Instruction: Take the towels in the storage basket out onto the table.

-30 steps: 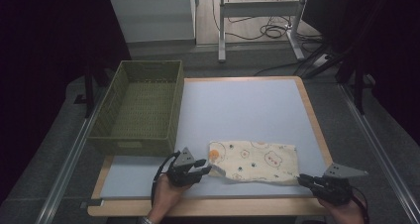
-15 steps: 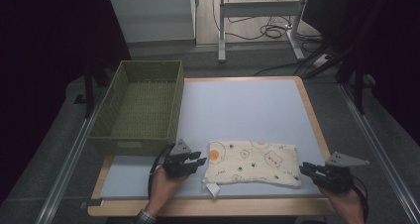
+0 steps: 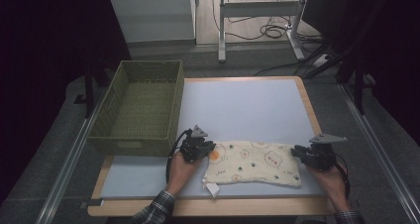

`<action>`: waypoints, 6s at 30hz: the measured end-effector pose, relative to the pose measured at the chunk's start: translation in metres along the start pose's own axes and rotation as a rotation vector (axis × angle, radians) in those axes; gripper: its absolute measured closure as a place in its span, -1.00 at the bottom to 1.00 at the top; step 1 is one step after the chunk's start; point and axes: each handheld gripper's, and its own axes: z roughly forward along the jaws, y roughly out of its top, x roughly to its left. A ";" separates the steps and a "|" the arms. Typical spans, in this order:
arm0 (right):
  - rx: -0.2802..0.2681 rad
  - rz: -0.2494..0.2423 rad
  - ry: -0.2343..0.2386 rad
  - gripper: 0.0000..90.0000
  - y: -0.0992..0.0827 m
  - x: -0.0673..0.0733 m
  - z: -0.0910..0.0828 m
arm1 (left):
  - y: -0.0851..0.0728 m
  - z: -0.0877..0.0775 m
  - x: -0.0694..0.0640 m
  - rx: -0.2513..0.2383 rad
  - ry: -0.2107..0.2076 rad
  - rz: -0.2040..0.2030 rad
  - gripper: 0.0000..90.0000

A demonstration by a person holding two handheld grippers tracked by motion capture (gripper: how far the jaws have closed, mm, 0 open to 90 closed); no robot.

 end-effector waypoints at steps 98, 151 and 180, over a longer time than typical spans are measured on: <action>0.053 -0.116 0.198 -0.21 0.021 0.058 0.022 | 0.000 0.014 0.018 0.005 0.088 0.006 -0.24; 0.151 -0.330 0.427 0.91 0.045 0.204 0.082 | -0.001 0.010 0.016 -0.008 -0.024 0.029 0.97; -0.022 -0.183 0.386 0.90 0.043 0.149 0.037 | 0.056 0.029 -0.024 -0.112 0.046 0.161 0.99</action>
